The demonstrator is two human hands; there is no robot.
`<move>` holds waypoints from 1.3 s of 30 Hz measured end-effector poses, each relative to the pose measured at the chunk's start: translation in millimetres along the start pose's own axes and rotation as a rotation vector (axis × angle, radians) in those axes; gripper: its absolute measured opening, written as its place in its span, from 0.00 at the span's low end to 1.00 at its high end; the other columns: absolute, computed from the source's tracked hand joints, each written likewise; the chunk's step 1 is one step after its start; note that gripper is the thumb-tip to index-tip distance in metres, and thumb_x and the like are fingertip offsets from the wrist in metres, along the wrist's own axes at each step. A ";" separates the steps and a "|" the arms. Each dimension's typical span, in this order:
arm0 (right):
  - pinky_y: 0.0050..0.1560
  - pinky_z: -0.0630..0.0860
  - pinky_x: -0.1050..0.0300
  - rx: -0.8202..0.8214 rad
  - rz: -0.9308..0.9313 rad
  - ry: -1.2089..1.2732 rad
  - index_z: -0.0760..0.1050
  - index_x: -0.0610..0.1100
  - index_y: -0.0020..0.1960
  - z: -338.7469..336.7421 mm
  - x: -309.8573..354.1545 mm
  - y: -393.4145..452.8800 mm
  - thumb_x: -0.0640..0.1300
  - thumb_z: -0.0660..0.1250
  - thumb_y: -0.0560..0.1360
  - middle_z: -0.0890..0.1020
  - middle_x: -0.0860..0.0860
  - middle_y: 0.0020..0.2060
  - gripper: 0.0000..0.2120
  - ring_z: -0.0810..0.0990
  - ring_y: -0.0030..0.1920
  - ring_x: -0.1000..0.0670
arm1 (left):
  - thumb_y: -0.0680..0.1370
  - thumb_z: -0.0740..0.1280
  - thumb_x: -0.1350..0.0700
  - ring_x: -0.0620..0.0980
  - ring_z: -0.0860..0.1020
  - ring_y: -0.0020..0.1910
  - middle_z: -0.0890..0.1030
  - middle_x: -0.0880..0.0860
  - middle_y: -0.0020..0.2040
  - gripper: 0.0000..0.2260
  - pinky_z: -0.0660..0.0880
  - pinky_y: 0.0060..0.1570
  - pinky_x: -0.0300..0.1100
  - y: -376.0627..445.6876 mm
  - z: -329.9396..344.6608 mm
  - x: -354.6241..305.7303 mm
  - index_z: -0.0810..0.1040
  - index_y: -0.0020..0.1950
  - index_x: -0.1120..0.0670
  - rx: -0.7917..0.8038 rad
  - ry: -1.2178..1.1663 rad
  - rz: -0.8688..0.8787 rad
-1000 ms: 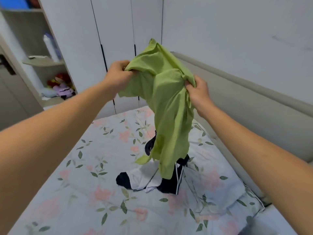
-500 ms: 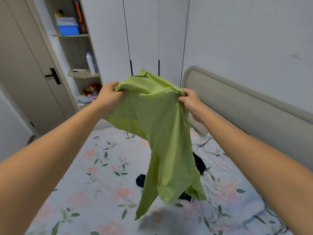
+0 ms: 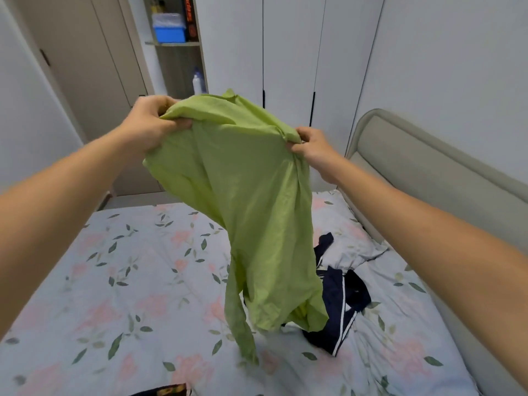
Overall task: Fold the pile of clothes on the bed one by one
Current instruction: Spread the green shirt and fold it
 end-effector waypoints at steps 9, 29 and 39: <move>0.40 0.74 0.64 -0.056 -0.124 -0.023 0.76 0.47 0.46 21.7 49.1 52.7 0.35 0.70 0.79 0.77 0.50 0.42 0.08 0.75 0.40 0.53 | 0.72 0.80 0.51 0.39 0.78 0.39 0.81 0.45 0.42 0.09 0.79 0.42 0.37 33.5 -64.4 -34.9 0.82 0.46 0.45 -0.189 0.055 0.173; 0.43 0.74 0.48 0.305 0.410 -0.476 0.76 0.35 0.43 118.1 -327.2 -165.3 0.32 0.73 0.72 0.81 0.40 0.41 0.06 0.79 0.45 0.39 | 0.71 0.73 0.69 0.48 0.79 0.40 0.81 0.49 0.40 0.12 0.74 0.39 0.50 -221.1 205.3 228.8 0.80 0.44 0.52 0.507 -0.007 -0.116; 0.44 0.70 0.55 0.679 0.676 -0.486 0.73 0.44 0.42 183.1 -494.6 -346.4 0.38 0.73 0.74 0.78 0.47 0.42 0.09 0.76 0.46 0.44 | 0.72 0.75 0.67 0.53 0.81 0.44 0.84 0.48 0.42 0.11 0.75 0.42 0.49 -383.0 356.5 383.2 0.83 0.47 0.52 0.716 -0.138 -0.419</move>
Point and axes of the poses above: each hand's wrist, its own y-axis towards the middle knuckle, its own z-axis out of the palm, x = y × z, the point moved 2 cm from there along y, towards the middle knuckle
